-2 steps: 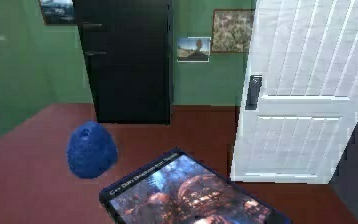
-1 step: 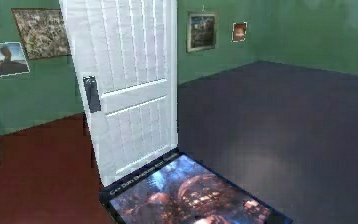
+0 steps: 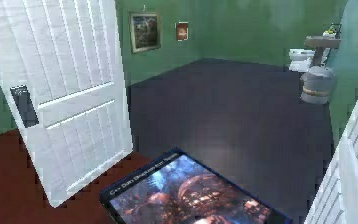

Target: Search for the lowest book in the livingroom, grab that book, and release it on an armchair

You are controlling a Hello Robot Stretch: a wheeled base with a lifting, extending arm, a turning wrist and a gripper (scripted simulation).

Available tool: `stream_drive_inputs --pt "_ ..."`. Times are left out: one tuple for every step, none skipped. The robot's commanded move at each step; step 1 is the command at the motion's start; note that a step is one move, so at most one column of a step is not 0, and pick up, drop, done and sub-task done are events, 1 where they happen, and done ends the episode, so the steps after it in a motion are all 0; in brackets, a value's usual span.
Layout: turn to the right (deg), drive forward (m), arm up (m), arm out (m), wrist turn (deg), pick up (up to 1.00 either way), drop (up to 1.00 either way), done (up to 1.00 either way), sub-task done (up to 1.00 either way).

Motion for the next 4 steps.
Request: stream_drive_inputs --pt "0.0 1.00 0.00 0.00 0.0 0.00 0.00 0.00 0.00" --pt "0.0 0.85 0.00 0.00 0.0 0.00 0.00 0.00 0.00" --pt "3.0 0.00 0.00 0.00 0.0 0.00 0.00 0.00 0.00" --pt "0.0 0.05 0.00 0.00 0.0 0.00 0.00 0.00 0.00"
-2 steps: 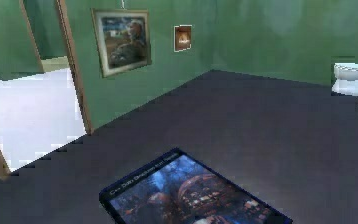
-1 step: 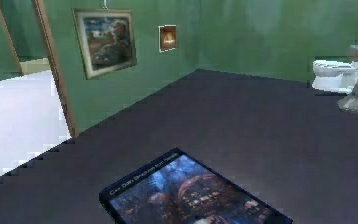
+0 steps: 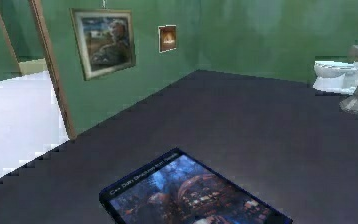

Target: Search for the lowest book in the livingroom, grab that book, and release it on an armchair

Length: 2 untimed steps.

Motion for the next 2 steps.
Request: stream_drive_inputs --pt "-36.0 0.00 0.00 0.00 0.0 0.00 0.00 0.00 0.00" --pt "0.0 1.00 0.00 0.00 0.0 0.00 0.00 0.00 0.00"
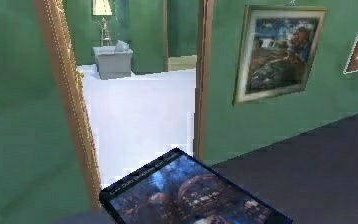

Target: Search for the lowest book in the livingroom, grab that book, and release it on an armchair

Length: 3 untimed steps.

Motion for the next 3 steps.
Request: stream_drive_inputs --pt "0.0 1.00 0.00 0.00 0.0 0.00 0.00 0.00 0.00" --pt "-6.0 0.00 0.00 0.00 0.0 0.00 0.00 0.00 0.00" --pt "0.0 0.15 0.00 0.00 0.0 0.00 0.00 0.00 0.00"
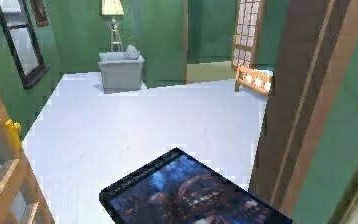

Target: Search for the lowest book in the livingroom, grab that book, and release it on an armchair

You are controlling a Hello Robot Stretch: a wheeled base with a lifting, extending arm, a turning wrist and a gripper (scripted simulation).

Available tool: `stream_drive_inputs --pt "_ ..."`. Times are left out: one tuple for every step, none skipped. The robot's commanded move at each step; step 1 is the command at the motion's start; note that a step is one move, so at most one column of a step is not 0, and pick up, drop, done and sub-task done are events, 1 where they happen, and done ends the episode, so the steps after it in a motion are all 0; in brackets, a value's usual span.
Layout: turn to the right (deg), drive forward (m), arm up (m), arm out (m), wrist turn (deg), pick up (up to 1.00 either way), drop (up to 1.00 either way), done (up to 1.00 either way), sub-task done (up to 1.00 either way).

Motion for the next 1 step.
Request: stream_drive_inputs --pt "-24.0 0.00 0.00 0.00 0.0 0.00 0.00 0.00 0.00"
